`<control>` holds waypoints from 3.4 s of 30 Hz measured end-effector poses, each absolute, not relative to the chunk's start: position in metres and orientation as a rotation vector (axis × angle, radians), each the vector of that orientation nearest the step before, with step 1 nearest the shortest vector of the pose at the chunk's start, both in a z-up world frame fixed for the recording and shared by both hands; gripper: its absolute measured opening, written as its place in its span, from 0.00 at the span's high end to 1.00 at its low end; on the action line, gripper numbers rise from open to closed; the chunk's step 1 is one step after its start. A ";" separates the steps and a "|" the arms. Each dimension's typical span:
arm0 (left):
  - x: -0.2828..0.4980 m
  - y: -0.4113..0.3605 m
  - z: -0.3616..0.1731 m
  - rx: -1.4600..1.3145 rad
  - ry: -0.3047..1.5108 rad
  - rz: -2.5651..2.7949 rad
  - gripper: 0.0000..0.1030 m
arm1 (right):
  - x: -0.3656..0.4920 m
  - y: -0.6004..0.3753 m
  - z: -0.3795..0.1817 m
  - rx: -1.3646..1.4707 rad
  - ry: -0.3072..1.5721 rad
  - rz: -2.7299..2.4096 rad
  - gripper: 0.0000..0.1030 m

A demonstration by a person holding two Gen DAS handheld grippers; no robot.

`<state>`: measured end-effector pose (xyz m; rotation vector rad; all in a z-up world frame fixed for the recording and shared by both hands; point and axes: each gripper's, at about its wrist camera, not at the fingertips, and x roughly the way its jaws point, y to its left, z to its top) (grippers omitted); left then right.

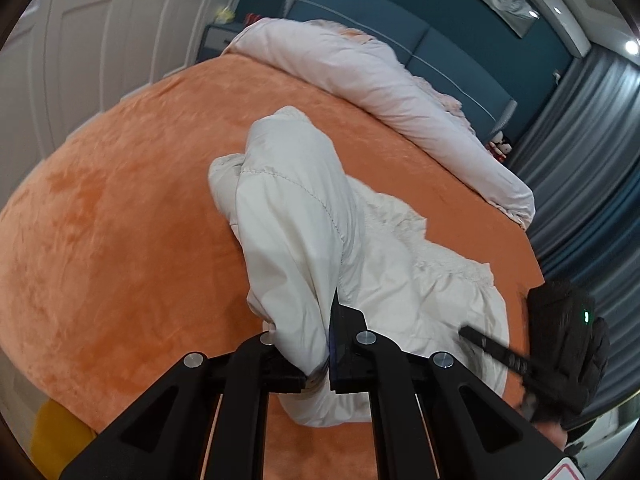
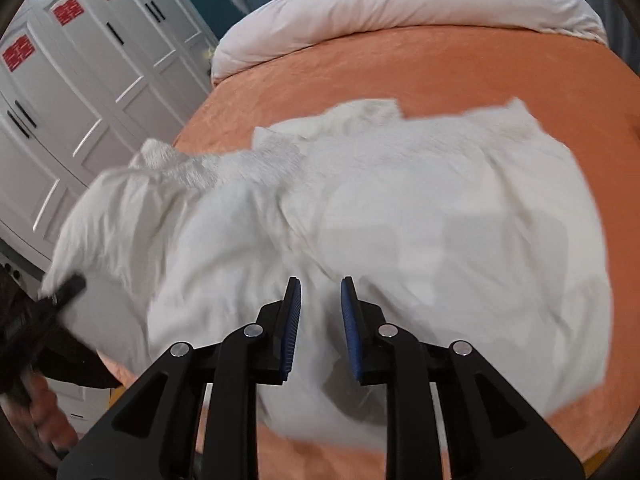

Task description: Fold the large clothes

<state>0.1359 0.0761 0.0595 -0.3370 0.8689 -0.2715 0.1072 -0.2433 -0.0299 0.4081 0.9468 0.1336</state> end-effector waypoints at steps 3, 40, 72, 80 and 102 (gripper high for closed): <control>0.136 0.061 0.069 -0.313 0.854 -0.283 0.97 | 0.102 -0.247 -0.057 0.423 1.006 0.142 0.83; 0.120 0.172 -0.030 -0.699 1.028 -0.126 0.84 | 0.112 -0.193 -0.062 0.295 1.016 0.275 0.80; 0.231 0.019 -0.062 -0.112 0.957 -0.183 0.59 | 0.285 -0.194 -0.097 0.200 1.051 0.133 0.91; 0.200 0.069 -0.041 -0.283 0.980 -0.173 0.63 | 0.142 -0.210 -0.023 0.354 1.023 0.270 0.87; 0.158 0.077 -0.043 -0.252 1.060 -0.122 0.63 | 0.076 -0.147 -0.073 0.117 1.191 0.229 0.87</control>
